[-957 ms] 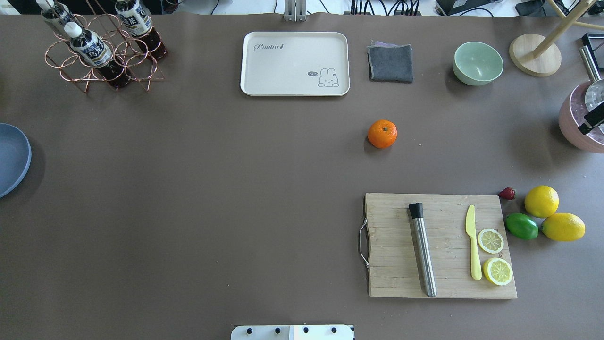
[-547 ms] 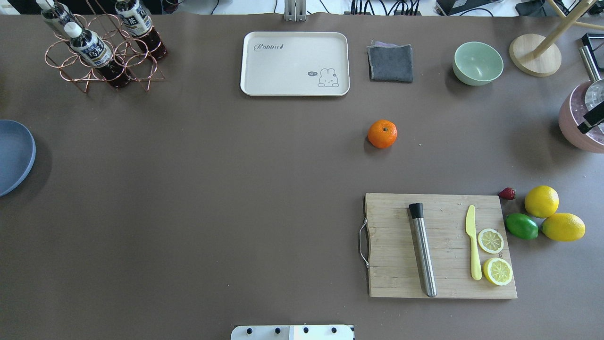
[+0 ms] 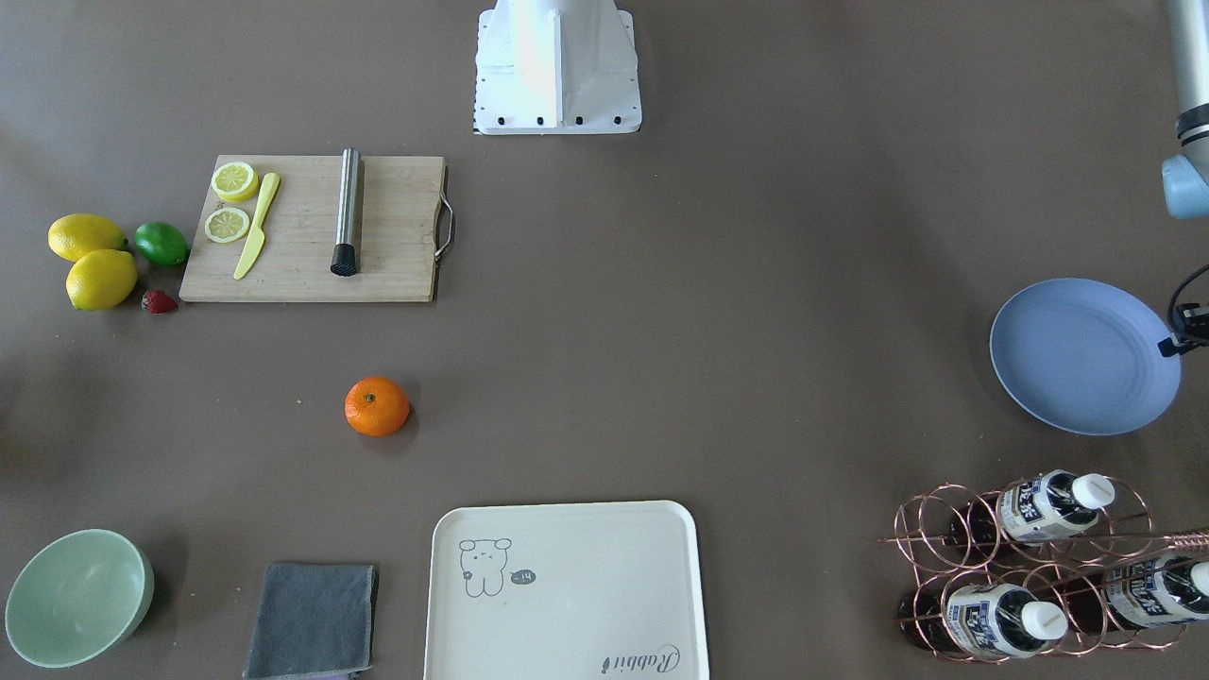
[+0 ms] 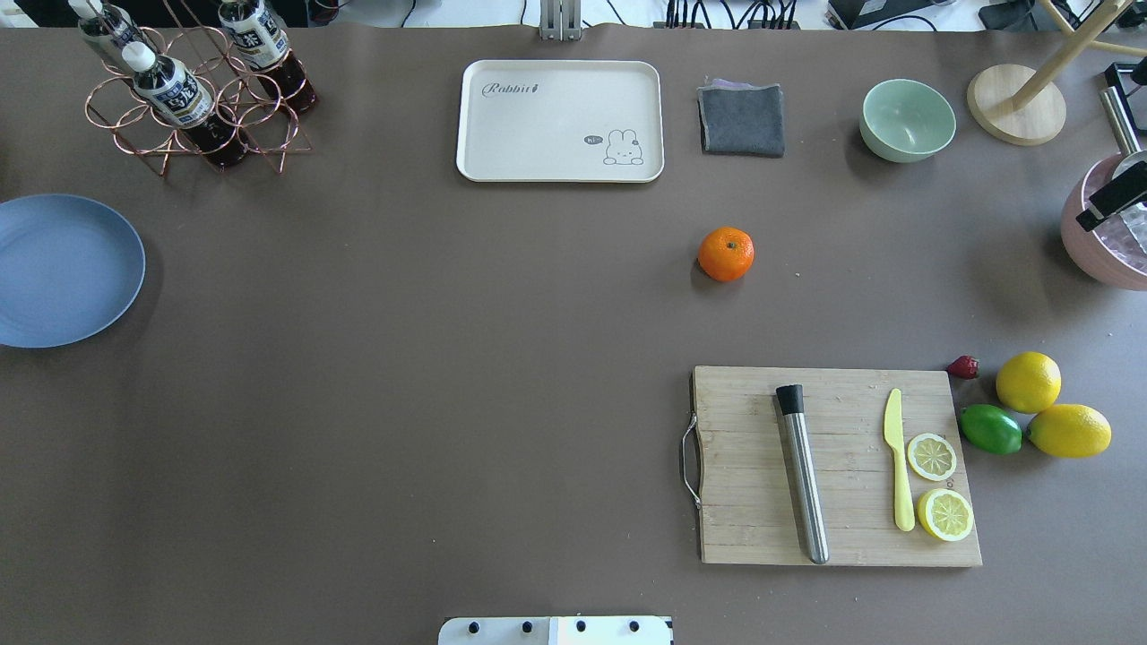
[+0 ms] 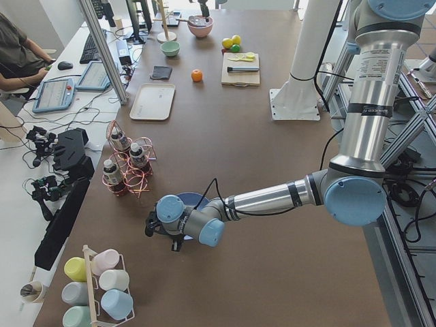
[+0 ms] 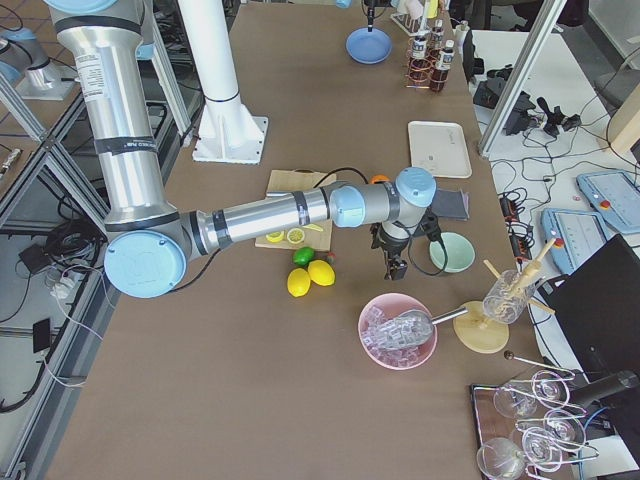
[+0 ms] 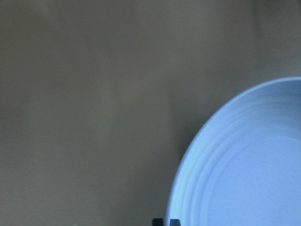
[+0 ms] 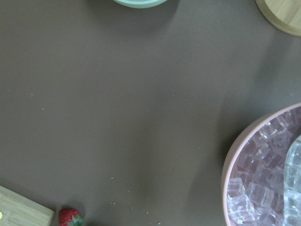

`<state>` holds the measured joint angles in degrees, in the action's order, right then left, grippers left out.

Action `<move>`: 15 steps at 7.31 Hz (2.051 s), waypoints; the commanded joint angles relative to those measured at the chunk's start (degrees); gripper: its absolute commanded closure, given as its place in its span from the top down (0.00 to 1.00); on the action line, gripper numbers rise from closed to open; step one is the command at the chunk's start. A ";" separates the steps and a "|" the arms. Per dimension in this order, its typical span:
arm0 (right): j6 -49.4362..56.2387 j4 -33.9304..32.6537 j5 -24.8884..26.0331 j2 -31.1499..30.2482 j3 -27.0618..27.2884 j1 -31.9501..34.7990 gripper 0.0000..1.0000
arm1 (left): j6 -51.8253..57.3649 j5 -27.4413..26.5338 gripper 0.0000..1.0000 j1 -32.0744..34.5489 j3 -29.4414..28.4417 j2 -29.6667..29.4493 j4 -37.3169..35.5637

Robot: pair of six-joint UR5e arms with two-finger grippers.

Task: Pick orange to plate
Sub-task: 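Slide the plate centreward with the left gripper while the right reaches the mandarin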

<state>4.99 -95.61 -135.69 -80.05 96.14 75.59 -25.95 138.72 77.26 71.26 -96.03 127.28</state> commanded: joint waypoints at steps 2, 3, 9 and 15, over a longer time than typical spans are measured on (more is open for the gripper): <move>-10.39 0.60 -1.42 1.55 6.68 -5.86 1.00 | -27.56 0.68 0.00 -8.92 20.61 3.30 0.08; -15.31 2.17 -1.42 3.30 6.43 -8.07 1.00 | -37.67 -1.33 0.00 -14.01 26.33 3.05 0.16; -42.69 15.19 10.70 16.75 -1.89 -25.22 1.00 | -66.68 -31.97 0.00 -47.50 32.10 -11.34 -3.24; -44.54 22.40 15.00 24.15 -15.80 -29.00 1.00 | -69.33 -41.16 0.00 -58.71 30.34 -17.43 -7.31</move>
<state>-39.20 -74.84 -121.94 -56.60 82.49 47.56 -95.18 97.70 18.87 101.78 -113.08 120.00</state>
